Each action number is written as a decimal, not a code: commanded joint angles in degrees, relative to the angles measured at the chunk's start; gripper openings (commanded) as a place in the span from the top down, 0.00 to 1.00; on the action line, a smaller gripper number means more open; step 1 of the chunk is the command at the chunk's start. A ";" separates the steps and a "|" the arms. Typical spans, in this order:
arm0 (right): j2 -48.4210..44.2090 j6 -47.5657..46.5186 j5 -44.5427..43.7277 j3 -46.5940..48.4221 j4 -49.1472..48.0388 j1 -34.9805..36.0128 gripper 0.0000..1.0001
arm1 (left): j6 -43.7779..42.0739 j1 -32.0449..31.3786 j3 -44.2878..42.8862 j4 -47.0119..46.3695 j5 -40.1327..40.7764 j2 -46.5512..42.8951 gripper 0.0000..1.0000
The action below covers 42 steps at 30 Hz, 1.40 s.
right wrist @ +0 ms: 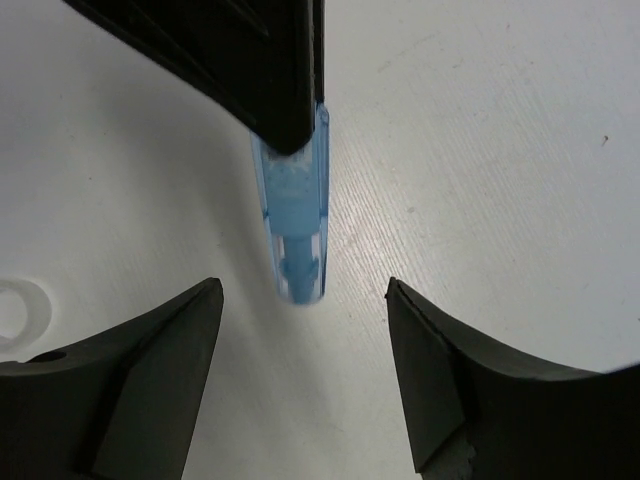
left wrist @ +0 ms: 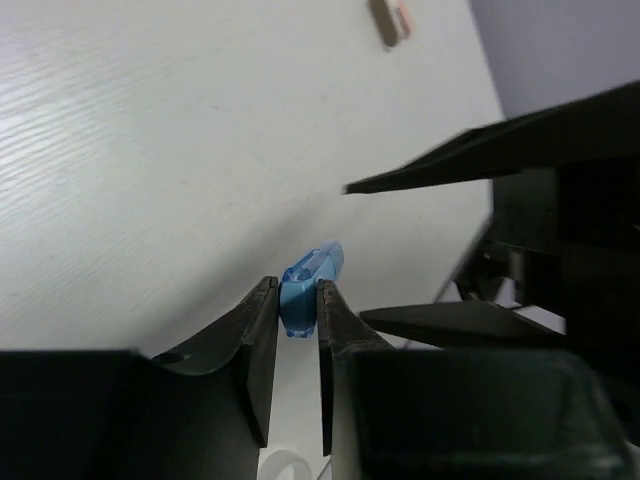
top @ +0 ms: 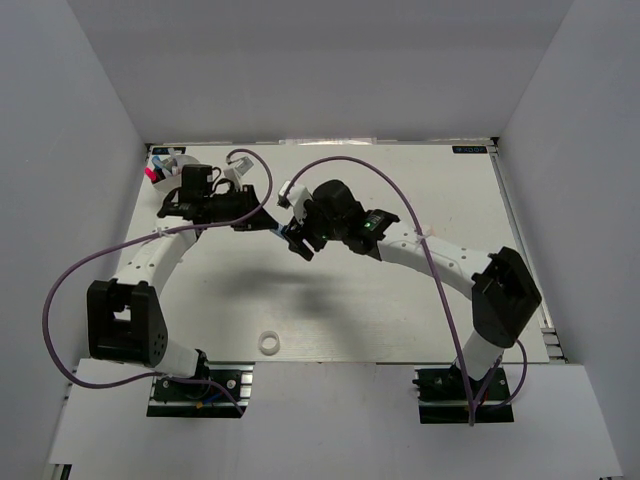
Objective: Sort the stationery into containers
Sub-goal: Place the stationery in the storage box.
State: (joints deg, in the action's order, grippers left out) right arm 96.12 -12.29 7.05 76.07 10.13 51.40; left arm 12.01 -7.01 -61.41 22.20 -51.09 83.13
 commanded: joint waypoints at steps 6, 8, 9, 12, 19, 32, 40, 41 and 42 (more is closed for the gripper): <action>-4.88 5.26 2.09 1.62 2.35 -5.07 0.27 | -9.97 1.46 -14.95 9.08 27.60 -1.67 1.00; -4.89 5.26 2.88 1.45 3.22 -7.00 0.27 | -11.82 1.47 -19.87 10.67 35.42 2.02 1.00; -4.71 5.26 3.06 1.27 3.40 -7.36 0.27 | -11.75 1.47 -25.03 11.20 38.49 3.51 1.00; -4.97 4.91 3.32 0.75 3.41 -9.12 0.28 | -17.54 1.47 -36.36 12.60 49.74 10.63 1.00; -4.36 5.26 5.16 -0.05 3.93 -11.32 0.29 | -24.83 1.47 -61.45 16.22 66.90 29.18 1.00; -4.27 5.61 6.92 -1.80 5.07 -12.64 0.30 | -29.32 3.23 -65.25 8.56 74.56 38.42 1.00; -3.48 6.49 8.60 -1.54 5.08 -12.55 0.32 | -29.50 6.56 -67.09 10.85 74.56 40.52 1.00; -3.39 6.58 8.51 -1.45 5.07 -12.64 0.32 | -29.59 6.57 -67.87 11.20 74.56 40.79 1.00; -3.30 6.49 8.51 -1.37 5.25 -12.64 0.32 | -29.68 6.57 -68.32 11.55 74.30 41.23 1.00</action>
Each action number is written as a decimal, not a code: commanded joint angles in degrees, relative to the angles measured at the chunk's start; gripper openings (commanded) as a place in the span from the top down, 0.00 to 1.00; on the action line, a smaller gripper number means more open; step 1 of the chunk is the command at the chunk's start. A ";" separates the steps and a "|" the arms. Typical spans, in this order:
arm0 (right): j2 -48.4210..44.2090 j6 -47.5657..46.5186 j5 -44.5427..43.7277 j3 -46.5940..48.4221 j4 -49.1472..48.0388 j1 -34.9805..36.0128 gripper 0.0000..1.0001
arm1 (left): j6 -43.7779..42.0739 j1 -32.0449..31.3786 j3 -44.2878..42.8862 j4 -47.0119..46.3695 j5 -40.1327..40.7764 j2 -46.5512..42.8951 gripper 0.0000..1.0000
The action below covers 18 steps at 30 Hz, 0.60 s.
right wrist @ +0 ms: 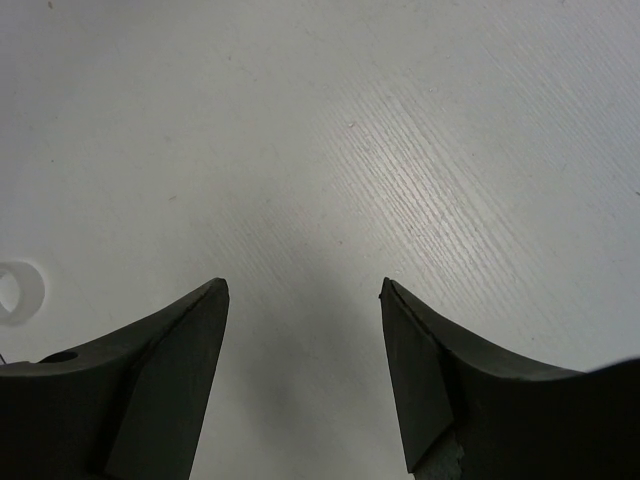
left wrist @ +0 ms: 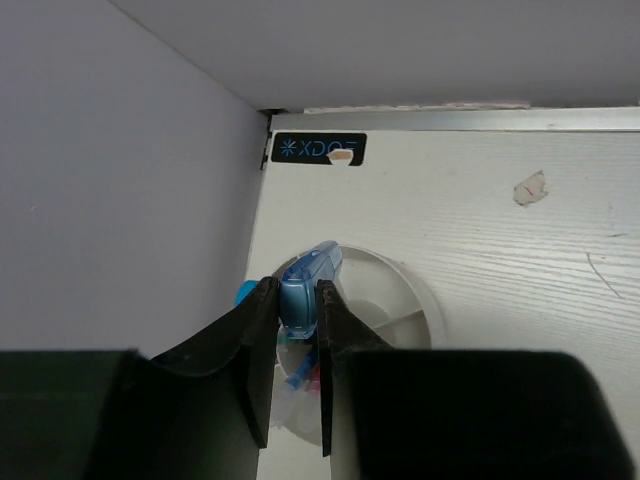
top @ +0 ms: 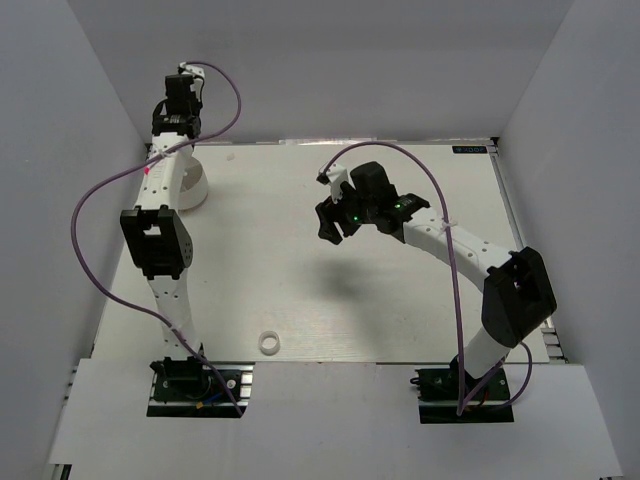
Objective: Sort the stationery into containers
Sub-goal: Place the stationery in the storage box.
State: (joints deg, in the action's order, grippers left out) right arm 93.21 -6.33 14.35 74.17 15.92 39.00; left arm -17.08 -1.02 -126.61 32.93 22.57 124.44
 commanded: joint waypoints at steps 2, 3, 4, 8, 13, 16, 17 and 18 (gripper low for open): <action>-0.40 0.44 1.21 0.62 -0.45 -0.24 0.32 | -0.50 1.28 -3.30 1.70 -0.24 0.36 1.00; -0.22 0.44 1.29 0.62 -0.37 -0.24 0.32 | -0.06 1.28 -3.21 2.31 -0.59 0.54 1.00; -0.13 0.35 1.38 0.62 -0.37 -0.33 0.32 | 0.03 1.80 -3.21 2.58 -1.38 0.62 1.00; 0.04 0.70 1.91 0.36 -0.28 -0.16 0.33 | 0.73 1.81 -3.12 3.90 -3.14 1.15 1.00; 0.39 0.88 2.00 0.53 -0.01 -0.24 0.34 | 1.61 2.33 -3.03 5.22 -4.46 1.42 1.00; 0.74 0.97 2.17 0.80 0.25 -0.24 0.34 | 1.88 2.33 -2.77 5.83 -4.90 1.59 1.00; 0.92 0.97 2.35 0.97 0.34 -0.24 0.34 | 1.96 2.33 -2.77 6.01 -5.08 1.68 1.00; 0.92 1.05 2.44 1.06 0.42 -0.24 0.34 | 2.14 2.33 -2.77 6.36 -4.99 1.77 1.00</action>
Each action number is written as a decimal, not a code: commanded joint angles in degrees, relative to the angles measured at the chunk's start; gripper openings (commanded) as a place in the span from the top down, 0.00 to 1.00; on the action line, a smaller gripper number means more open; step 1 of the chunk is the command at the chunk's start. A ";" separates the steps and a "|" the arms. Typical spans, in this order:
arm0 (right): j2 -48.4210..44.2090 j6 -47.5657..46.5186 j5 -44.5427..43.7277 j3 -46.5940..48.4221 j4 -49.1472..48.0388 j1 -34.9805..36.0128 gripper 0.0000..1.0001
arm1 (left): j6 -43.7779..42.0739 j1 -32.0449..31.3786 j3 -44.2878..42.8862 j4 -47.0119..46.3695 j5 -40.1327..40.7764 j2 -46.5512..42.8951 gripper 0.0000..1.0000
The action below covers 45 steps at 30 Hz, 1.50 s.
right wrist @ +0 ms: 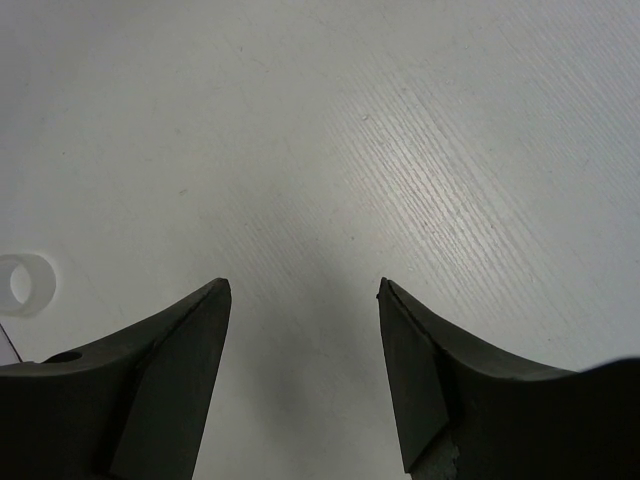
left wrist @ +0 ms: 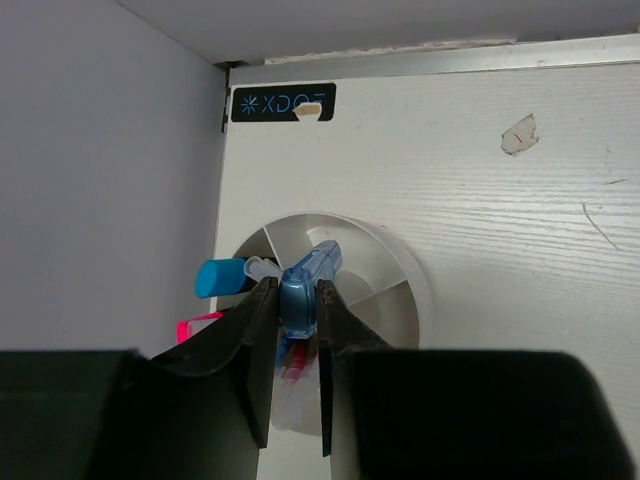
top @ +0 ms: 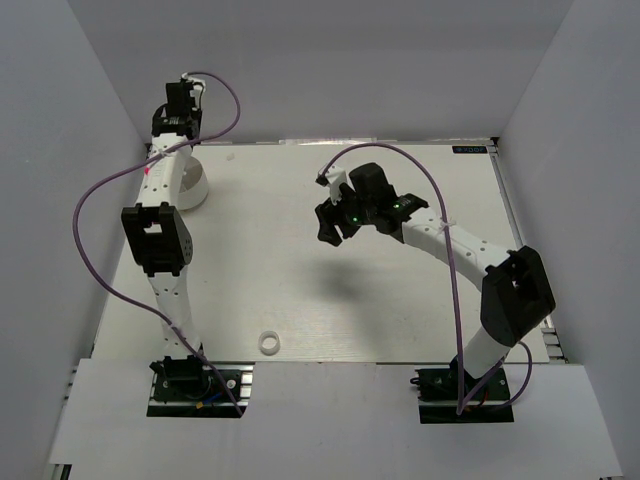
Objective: Sort the stationery into containers
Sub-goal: Place the stationery in the storage box.
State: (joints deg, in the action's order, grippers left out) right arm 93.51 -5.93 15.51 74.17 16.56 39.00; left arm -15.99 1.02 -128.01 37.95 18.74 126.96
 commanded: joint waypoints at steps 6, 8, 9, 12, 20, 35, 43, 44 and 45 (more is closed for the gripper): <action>1.06 0.75 1.54 1.59 -0.12 -0.51 0.34 | 1.40 0.30 -1.28 2.74 -1.34 0.40 1.00; 1.14 0.75 1.46 1.59 -0.03 -0.24 0.34 | 1.49 0.30 -0.93 2.83 -1.51 0.40 1.00; 1.14 0.75 1.46 1.59 -0.12 -0.24 0.34 | 1.40 0.30 -0.93 2.83 -1.43 0.40 1.00; 1.41 0.84 1.72 1.59 0.05 -0.07 0.34 | 1.49 0.30 -0.84 2.83 -1.60 0.40 0.99; 1.58 1.10 1.90 1.50 0.23 -0.24 0.34 | 1.14 0.30 -1.37 2.56 -1.25 1.45 0.88; 0.97 1.10 1.19 1.06 0.58 -0.33 0.34 | 1.49 0.30 -2.16 0.37 0.24 1.98 0.57; -0.69 2.06 -1.00 0.98 0.76 -0.59 0.35 | 3.42 0.30 -3.83 -2.18 -2.39 -2.39 0.54; -0.96 2.76 -2.05 0.71 0.24 -0.86 0.36 | 3.94 0.30 -4.18 -2.44 -4.92 -3.63 0.54; -1.40 3.29 -2.41 0.62 0.14 -1.47 0.37 | 4.73 0.30 -4.62 -2.97 -6.68 -5.04 0.54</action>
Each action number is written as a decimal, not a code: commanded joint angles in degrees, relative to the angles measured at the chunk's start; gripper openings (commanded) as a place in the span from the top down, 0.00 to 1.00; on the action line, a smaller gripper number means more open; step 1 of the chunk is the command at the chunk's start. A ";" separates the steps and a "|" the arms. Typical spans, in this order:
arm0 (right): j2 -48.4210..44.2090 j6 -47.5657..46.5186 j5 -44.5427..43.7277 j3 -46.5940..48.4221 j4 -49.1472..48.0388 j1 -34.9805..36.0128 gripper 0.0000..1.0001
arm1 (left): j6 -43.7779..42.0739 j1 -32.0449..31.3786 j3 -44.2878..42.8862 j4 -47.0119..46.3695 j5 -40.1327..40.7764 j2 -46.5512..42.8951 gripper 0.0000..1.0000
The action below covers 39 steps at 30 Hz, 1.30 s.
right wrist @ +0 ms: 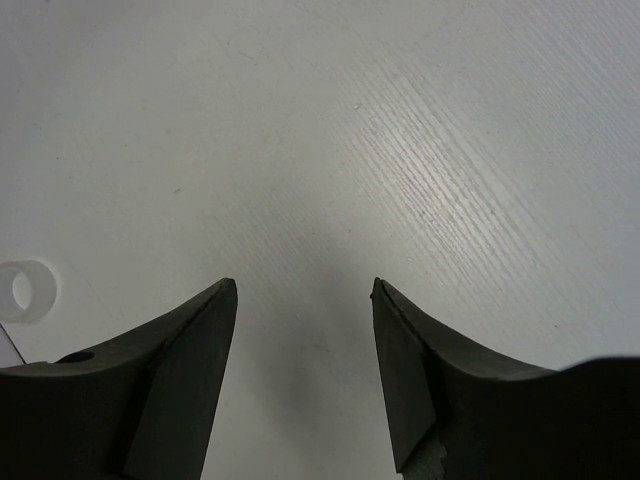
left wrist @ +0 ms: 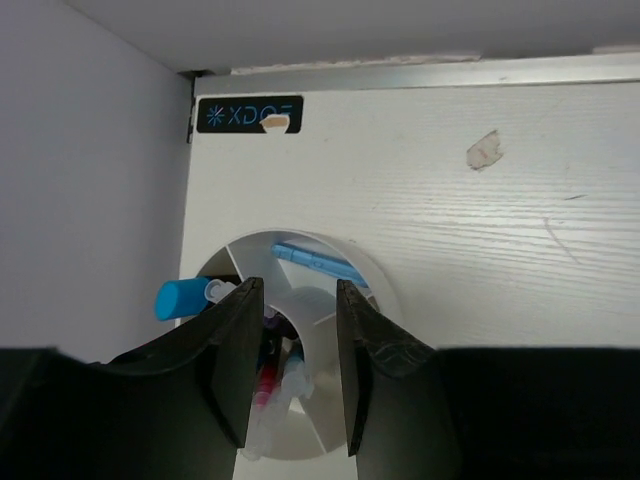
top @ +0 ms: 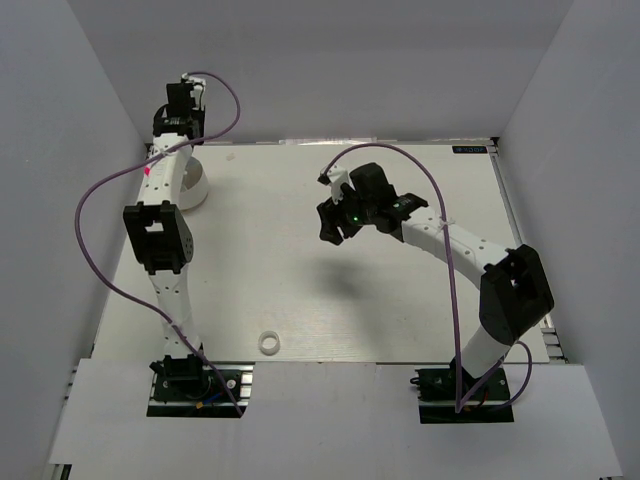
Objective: Sort the stationery into containers
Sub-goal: Place the stationery in the storage box, then pick up the stapler from the center of the board.
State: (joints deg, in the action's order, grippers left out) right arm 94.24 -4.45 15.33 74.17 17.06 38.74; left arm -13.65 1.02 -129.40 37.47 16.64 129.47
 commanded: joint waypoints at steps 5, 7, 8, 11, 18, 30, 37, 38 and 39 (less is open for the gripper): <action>-5.64 2.96 -6.00 0.71 2.09 -4.71 0.41 | 2.49 -0.93 -2.35 -2.32 -21.28 -19.15 0.54; -7.39 1.99 -6.89 -0.86 3.94 -7.87 0.42 | 3.54 -0.93 -1.73 0.31 -29.81 -21.44 0.54; -8.01 1.29 -7.33 -1.65 4.47 -8.41 0.41 | 3.80 -0.93 -0.25 1.71 -31.83 -23.89 0.54; -10.47 -3.71 -7.33 -5.87 7.28 -11.75 0.41 | 1.00 -0.93 12.77 5.41 -43.16 -32.21 0.56; -16.18 -4.08 -14.80 -15.98 9.57 -16.05 0.36 | -1.03 -0.93 45.60 1.02 -52.24 -52.36 0.53; -16.28 -9.17 -18.94 -18.54 5.88 -30.73 0.57 | -0.33 -0.93 56.72 -0.91 -55.93 -62.23 0.48; -12.06 -10.85 -15.95 -18.45 3.60 -33.11 0.66 | 1.26 -0.93 55.40 0.05 -56.37 -62.14 0.48; -11.36 -10.50 -15.95 -18.19 2.90 -33.38 0.68 | 1.34 -0.93 55.49 0.06 -56.28 -62.23 0.48; -11.09 -10.32 -15.95 -17.92 3.07 -33.47 0.69 | 1.43 -0.93 55.49 0.32 -56.20 -62.32 0.48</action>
State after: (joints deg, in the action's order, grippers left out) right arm 82.11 -14.06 -1.56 55.61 23.09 5.78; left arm -12.73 -0.12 -72.40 37.32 -38.11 68.51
